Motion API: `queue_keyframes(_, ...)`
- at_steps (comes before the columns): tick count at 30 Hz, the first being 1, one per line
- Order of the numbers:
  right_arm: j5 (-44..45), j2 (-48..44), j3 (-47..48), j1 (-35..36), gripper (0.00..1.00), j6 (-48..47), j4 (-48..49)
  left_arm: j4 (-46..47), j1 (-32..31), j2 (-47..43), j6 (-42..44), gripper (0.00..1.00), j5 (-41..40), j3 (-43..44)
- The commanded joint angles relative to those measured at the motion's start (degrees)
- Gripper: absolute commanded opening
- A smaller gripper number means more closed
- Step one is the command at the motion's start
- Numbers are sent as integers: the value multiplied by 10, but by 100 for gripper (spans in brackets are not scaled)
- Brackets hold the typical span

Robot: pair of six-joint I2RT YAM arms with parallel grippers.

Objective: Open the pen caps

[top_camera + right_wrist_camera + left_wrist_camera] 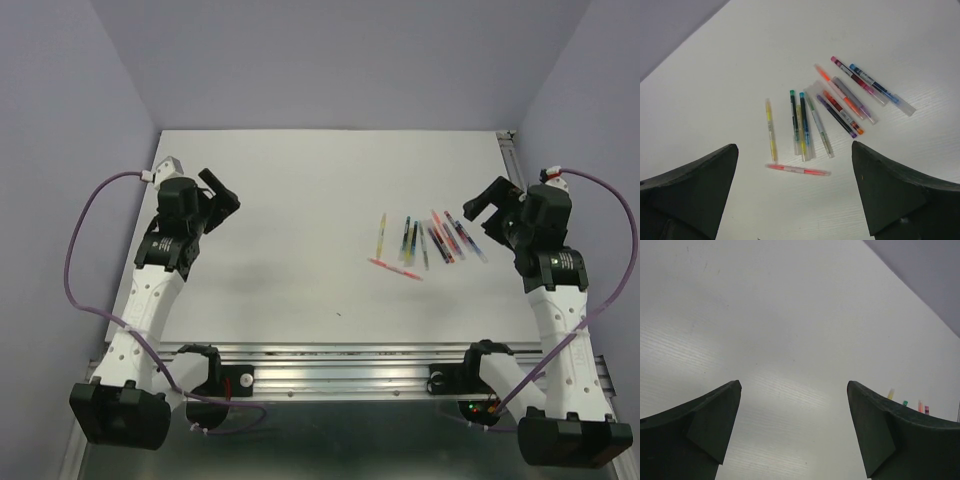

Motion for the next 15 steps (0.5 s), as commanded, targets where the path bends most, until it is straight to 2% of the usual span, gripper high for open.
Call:
queue_keyframes(1,-105,-8,-32,-3,100,-29,73,12,-1,-2,12,99,23,3)
queue_keyframes(5,-218,35,-38,4,100,-16,97,23,-1,-4,18,99,48,-12)
queue_keyframes(6,-203,55,-39,35,100,-16,100,30,-1,-3,19,99,49,-15)
queue_keyframes(7,-130,64,-34,69,100,-12,100,33,-1,-4,19,99,68,-20)
queue_keyframes(8,-88,76,-30,107,100,-10,100,35,-1,-4,18,99,70,-22)
queue_keyframes(9,-48,92,-24,188,100,-7,102,39,-1,-6,18,99,71,-25)
queue_keyframes(10,-19,131,-16,220,100,7,101,39,-1,-6,18,99,71,-27)
queue_keyframes(13,103,234,41,286,100,29,76,36,-1,-7,21,99,62,-26)
queue_keyframes(15,135,277,69,300,100,36,76,34,-1,-17,21,99,56,-26)
